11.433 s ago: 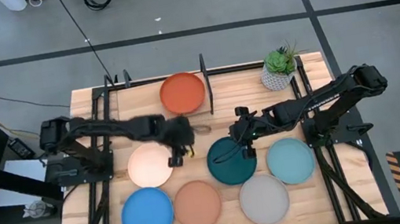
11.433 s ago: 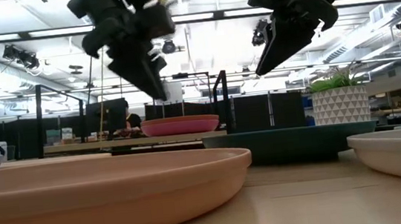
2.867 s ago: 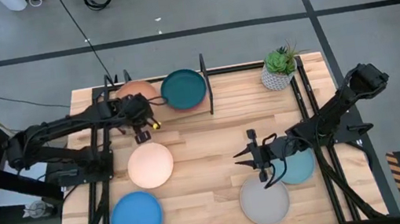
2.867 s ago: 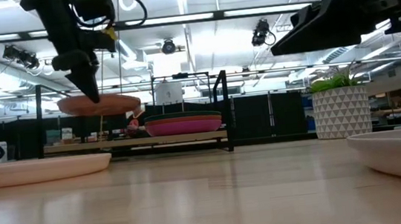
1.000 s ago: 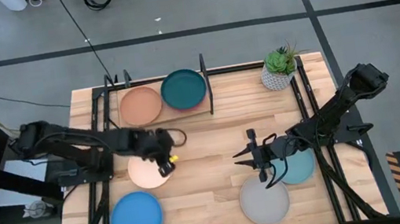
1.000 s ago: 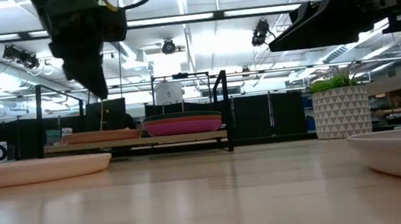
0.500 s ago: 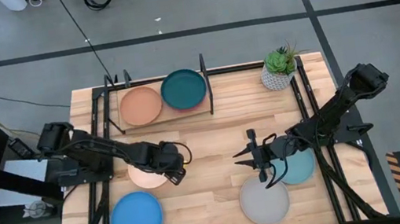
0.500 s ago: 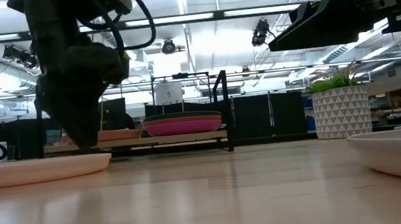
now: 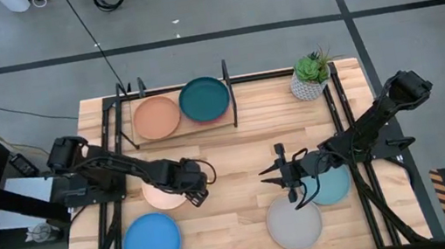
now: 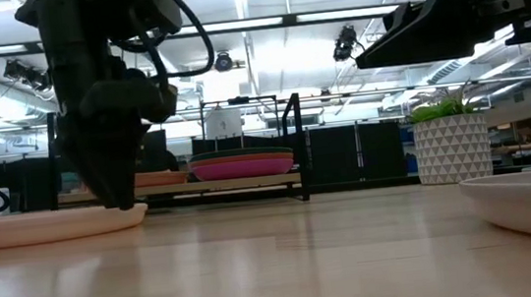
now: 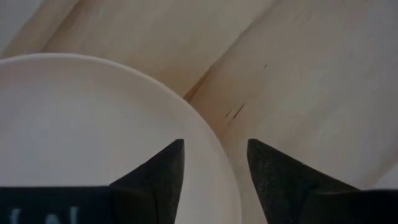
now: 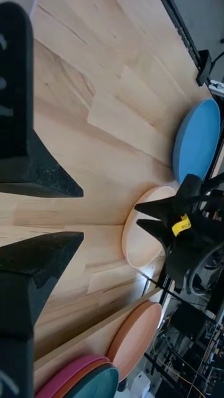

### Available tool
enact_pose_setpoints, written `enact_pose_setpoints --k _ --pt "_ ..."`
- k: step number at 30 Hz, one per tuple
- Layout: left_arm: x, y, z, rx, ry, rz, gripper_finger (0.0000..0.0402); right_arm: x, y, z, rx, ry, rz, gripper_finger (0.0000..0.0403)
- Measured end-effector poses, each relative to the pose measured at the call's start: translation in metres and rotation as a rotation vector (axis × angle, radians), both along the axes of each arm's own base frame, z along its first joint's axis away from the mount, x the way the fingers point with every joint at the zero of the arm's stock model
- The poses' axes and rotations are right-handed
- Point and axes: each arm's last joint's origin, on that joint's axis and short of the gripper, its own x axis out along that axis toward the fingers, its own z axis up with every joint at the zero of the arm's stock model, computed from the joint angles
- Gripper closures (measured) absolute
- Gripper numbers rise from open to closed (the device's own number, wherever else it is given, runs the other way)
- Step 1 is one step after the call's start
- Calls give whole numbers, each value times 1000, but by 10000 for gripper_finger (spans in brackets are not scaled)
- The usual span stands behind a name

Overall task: Place and stack plates onto a shelf
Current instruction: Stack the light orange plate on top of the brown plate on the shelf

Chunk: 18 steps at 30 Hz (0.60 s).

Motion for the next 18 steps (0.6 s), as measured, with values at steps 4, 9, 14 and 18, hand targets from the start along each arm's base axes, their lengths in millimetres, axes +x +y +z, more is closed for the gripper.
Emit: enact_pose_setpoints --k 4,9,14,18 --pt "1 0 -6 6 22 -3 232 0 0 0 1 0 -1 298" --pt "1 0 -6 13 25 -4 252 0 0 0 3 1 -3 298" --pt "0 0 -6 12 27 0 290 0 -1 0 3 1 -3 298" --pt "0 0 -6 10 26 7 335 0 -1 0 3 1 -4 298"
